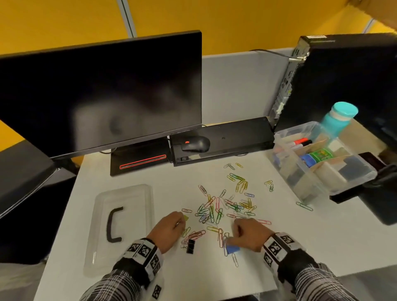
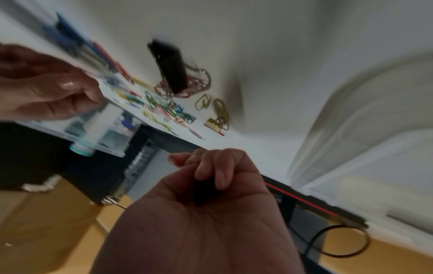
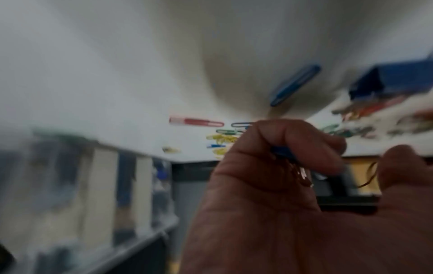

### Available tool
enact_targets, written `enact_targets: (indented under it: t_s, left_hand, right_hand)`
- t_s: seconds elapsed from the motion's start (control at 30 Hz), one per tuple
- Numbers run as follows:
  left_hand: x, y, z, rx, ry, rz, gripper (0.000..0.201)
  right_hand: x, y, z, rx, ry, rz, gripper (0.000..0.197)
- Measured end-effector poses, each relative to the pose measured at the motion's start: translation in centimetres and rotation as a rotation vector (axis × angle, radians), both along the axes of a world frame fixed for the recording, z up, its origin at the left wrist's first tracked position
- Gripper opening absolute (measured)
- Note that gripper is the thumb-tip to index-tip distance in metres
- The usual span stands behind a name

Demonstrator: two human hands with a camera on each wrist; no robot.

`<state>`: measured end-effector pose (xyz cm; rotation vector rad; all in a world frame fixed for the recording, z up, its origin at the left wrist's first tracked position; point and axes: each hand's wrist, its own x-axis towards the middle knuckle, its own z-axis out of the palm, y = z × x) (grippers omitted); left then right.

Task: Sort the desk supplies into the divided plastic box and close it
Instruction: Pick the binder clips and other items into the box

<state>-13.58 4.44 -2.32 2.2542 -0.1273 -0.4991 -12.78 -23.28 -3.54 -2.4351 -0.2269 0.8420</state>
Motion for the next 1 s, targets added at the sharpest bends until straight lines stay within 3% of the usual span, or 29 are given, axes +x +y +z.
enact_targets:
  t_s: [0.1,0.33,0.43,0.6,0.7,0.9,1.0]
  left_hand:
    - [-0.8,-0.7,0.2,0.088,-0.069,-0.132,0.023]
    - [-1.5,-1.2,-0.1,0.451,-0.115,-0.498,0.044]
    - [-1.4,-1.4,-0.2,0.501,-0.167,-0.554,0.043]
    - [-1.6,-1.1,-0.7,0.475,-0.174,-0.510,0.044]
    - [-1.5,-0.7,-0.6,0.304,-0.159,-0.388,0.038]
    - [0.6,0.9,0.6,-0.114,-0.060,0.047,0.027]
    - [1.7,1.7,1.2,-0.219,-0.011,0.187,0.026]
  right_hand:
    - [-1.3,0.3,-0.4,-0.180,0.035,0.040,0.050]
    - [-2.1,0.8,0.6,-0.136,0.052,-0.015,0.038]
    - [-2.4,0.9,0.9,-0.129,0.071,-0.025,0.044]
    - [-2.5,1.1,1.2,-0.131,0.059,-0.041,0.031]
    - [-1.9,0.6,1.7,-0.018,0.166,-0.150,0.033]
    - [-0.8,-0.6,1.6,0.851,0.582,-0.733,0.040]
    - [-0.6,-0.8,1.5,0.983,0.617,-0.797,0.030]
